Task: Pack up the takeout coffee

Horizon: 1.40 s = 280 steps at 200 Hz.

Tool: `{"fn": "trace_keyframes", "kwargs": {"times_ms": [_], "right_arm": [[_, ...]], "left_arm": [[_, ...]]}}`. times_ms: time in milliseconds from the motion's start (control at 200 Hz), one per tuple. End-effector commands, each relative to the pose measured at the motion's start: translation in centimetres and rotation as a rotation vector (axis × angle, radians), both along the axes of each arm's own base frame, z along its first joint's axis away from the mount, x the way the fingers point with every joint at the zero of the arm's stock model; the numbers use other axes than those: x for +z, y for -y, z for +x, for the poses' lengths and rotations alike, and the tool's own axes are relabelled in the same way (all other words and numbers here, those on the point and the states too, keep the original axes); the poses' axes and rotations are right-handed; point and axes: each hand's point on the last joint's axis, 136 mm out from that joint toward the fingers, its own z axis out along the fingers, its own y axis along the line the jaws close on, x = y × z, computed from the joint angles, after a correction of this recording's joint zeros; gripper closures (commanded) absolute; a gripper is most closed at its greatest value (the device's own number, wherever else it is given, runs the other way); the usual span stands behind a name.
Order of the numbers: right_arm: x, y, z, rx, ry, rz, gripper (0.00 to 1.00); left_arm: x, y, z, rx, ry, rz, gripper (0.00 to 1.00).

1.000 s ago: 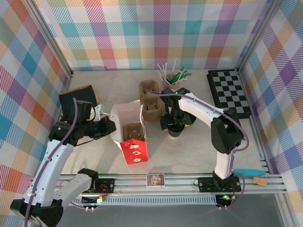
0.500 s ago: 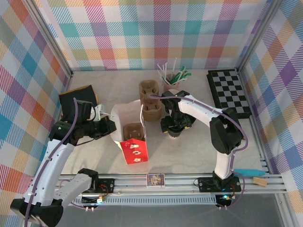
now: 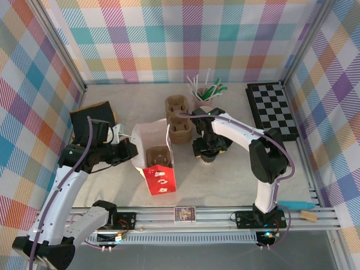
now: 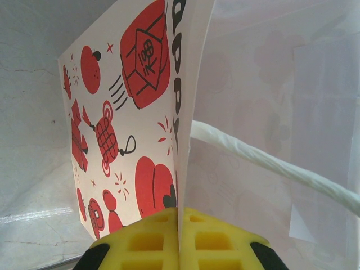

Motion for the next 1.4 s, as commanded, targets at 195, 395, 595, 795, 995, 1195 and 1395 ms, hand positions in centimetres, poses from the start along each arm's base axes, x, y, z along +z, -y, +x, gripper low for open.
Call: {"fn": "trace_keyframes", "kwargs": {"times_ms": [195,395,595,795,995,1195,1395], "right_arm": [[-1.8,0.5,-0.7,-0.004,-0.019,-0.095,0.04],[-2.5,0.5,-1.0,-0.008,-0.031,-0.093,0.06],[-2.2,0.4,-0.9,-0.009,-0.026,-0.085,0.14],[-0.6,0.3,-0.5,-0.002,0.004,-0.090,0.25],[3.4,-0.3,0.1,0.001,0.040,-0.061,0.32],[9.1,-1.4,0.3,0.026,0.082,-0.021,0.37],[16.0,-2.7,0.2,0.063,0.154,0.031,0.41]], "left_arm": [[-0.7,-0.7,0.1,0.011,0.006,0.029,1.00],[-0.7,-0.7,0.1,0.011,0.007,0.031,1.00],[-0.6,-0.8,0.2,0.014,0.009,0.034,1.00],[-0.6,-0.9,0.3,0.015,0.011,0.041,1.00],[-0.5,-1.0,0.4,0.024,0.021,0.050,1.00],[0.0,-1.1,0.9,0.022,0.043,0.058,1.00],[0.2,-1.1,1.1,0.025,0.050,0.058,1.00]]}}
